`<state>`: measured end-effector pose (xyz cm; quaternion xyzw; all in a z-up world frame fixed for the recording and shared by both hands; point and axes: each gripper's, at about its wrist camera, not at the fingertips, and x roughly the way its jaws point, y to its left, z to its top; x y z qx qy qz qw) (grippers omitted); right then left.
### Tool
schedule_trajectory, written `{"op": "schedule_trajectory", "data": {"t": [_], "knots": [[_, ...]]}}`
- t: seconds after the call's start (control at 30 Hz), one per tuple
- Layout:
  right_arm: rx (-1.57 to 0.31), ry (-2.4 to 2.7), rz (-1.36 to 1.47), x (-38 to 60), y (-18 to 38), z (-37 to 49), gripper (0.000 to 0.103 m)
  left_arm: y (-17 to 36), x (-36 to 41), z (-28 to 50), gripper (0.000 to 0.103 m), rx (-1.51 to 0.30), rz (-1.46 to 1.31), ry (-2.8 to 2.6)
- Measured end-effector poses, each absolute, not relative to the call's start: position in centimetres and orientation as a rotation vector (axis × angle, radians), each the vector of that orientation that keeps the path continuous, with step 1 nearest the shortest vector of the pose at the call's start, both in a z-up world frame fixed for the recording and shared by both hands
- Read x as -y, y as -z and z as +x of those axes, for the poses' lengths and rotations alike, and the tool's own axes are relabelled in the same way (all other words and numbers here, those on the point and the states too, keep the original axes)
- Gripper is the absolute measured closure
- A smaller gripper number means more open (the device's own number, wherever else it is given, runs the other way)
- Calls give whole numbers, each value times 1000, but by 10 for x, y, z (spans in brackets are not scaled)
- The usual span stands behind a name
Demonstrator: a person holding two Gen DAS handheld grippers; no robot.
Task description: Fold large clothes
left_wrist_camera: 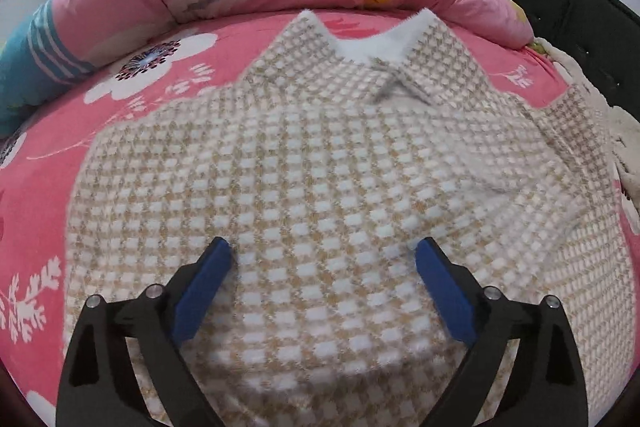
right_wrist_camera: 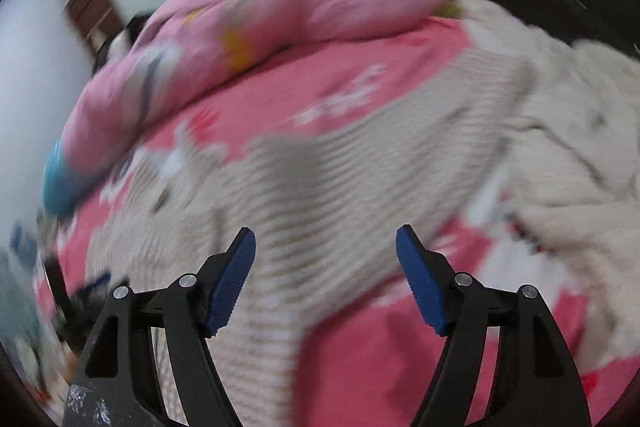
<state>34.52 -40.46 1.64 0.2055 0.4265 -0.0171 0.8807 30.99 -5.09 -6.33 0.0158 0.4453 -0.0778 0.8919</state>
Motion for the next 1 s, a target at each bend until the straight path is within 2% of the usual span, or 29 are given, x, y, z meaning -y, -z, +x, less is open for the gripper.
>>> {"op": "schedule_trajectory", "data": {"t": [0.03,0.2,0.63,0.73,0.8,0.87,1.0], "knots": [[-885,51,484,426,-16,353,34,64,49,310,9,-924,25,164],[-868,132,655,499,-8,381,49,68,45,311,8,-917,-9,181],[-872,339,763,598,40,455,61,70,43,307,7,-896,-28,192],[-875,339,766,603,47,455,74,70,42,307,7,-896,-28,192],[-868,342,734,602,46,452,85,70,42,307,7,-896,-30,193],[-840,335,720,598,38,445,89,70,42,307,7,-896,-30,193],[-790,333,658,584,4,426,90,70,42,307,7,-894,-31,193]]}}
